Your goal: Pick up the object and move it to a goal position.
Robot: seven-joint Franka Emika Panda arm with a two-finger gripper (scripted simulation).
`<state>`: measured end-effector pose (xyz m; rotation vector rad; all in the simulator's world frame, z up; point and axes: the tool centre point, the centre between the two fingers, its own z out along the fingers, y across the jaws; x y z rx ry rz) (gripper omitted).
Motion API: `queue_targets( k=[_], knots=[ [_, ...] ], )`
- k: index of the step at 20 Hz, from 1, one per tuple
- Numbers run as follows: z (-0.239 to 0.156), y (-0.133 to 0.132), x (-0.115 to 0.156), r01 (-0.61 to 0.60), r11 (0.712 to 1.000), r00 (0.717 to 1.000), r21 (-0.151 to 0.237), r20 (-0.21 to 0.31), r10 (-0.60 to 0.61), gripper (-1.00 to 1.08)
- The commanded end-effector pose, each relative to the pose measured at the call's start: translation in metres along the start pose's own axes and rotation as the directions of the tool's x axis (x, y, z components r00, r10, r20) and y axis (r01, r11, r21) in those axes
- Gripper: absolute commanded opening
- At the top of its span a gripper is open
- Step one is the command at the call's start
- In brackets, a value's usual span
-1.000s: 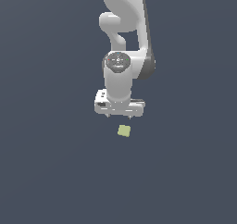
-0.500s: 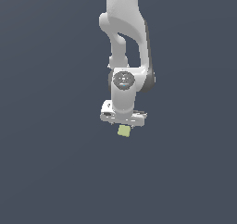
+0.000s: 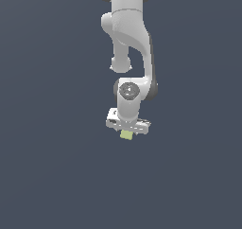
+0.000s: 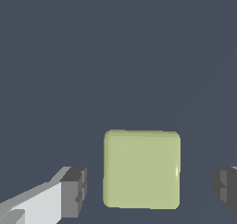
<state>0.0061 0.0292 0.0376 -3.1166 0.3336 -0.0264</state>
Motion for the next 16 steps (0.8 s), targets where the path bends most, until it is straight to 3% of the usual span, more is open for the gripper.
queue_targets(
  k=[1, 16],
  knots=[
    [0.002, -0.001, 0.000, -0.003, 1.000, 1.000, 0.000, -0.003, 0.003, 1.08],
    [0.032, 0.000, -0.001, -0.004, 1.000, 1.000, 0.000, -0.003, 0.004, 1.08]
  ],
)
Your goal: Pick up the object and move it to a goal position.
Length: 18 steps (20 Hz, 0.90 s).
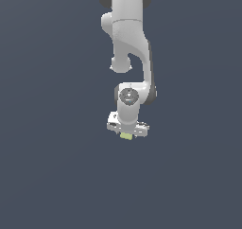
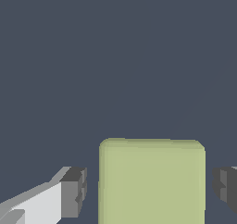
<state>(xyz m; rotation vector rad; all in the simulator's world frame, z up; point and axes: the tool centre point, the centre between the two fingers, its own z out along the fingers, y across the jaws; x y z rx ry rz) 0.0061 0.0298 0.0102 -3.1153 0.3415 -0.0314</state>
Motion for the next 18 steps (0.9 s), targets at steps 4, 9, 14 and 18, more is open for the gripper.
queue_targets(
  k=[4, 9, 14, 18],
  knots=[
    [0.005, 0.000, 0.000, 0.001, 1.000, 1.000, 0.000, 0.000, -0.001, -1.00],
    [0.005, 0.000, 0.000, 0.001, 1.000, 1.000, 0.000, 0.000, -0.001, -1.00],
    [-0.002, 0.003, 0.000, -0.007, 1.000, 1.000, -0.002, 0.000, 0.007, -1.00],
    [-0.014, -0.004, -0.001, -0.007, 1.000, 1.000, -0.002, 0.000, 0.007, -1.00]
  ],
)
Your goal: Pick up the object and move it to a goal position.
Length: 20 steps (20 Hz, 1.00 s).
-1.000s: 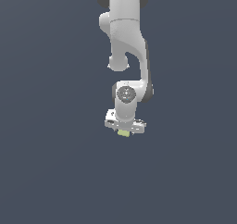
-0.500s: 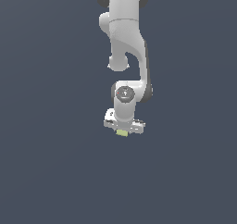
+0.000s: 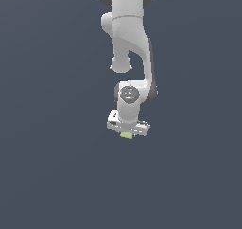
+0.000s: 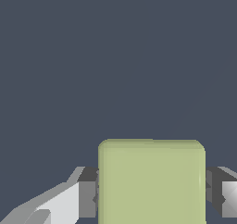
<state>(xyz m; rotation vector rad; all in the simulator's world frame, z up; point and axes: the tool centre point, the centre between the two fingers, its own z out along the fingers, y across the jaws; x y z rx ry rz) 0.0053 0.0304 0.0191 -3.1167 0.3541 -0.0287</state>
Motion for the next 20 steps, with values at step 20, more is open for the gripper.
queue_targets(
  k=[20],
  knots=[
    [-0.185, -0.109, -0.017, 0.005, 1.000, 1.000, 0.000, -0.002, -0.005, -1.00]
  ],
)
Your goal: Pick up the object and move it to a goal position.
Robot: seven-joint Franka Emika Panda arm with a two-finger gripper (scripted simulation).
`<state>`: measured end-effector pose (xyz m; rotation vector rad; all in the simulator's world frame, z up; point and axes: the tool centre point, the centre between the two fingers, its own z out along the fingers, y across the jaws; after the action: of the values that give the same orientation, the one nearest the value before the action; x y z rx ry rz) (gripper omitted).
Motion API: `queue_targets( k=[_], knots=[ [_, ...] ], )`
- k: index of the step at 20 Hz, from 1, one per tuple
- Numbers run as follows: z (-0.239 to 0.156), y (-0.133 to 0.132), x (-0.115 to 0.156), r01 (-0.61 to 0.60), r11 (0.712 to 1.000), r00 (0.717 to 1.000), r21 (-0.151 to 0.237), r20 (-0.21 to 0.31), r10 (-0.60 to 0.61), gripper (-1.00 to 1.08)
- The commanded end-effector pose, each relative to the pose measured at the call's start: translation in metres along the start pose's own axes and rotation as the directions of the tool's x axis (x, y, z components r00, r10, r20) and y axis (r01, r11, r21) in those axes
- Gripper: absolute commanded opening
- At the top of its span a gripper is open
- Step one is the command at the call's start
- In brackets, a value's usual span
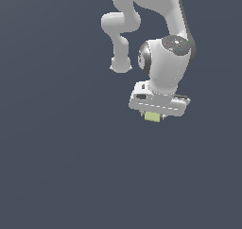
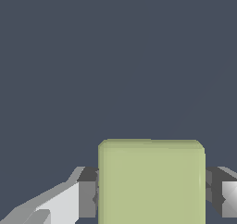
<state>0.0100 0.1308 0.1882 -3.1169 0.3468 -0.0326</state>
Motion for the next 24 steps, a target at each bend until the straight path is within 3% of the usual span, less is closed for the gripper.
queue_targets(
  k=[1, 13, 24],
  knots=[
    [-0.027, -0.016, -0.003, 0.000, 1.000, 1.000, -0.001, 0.001, 0.000, -1.00],
    [-0.138, -0.083, -0.008, 0.003, 1.000, 1.000, 0.001, 0.001, -0.003, -1.00],
    [-0.178, -0.108, -0.008, 0.004, 1.000, 1.000, 0.002, 0.001, -0.004, -1.00]
  ],
)
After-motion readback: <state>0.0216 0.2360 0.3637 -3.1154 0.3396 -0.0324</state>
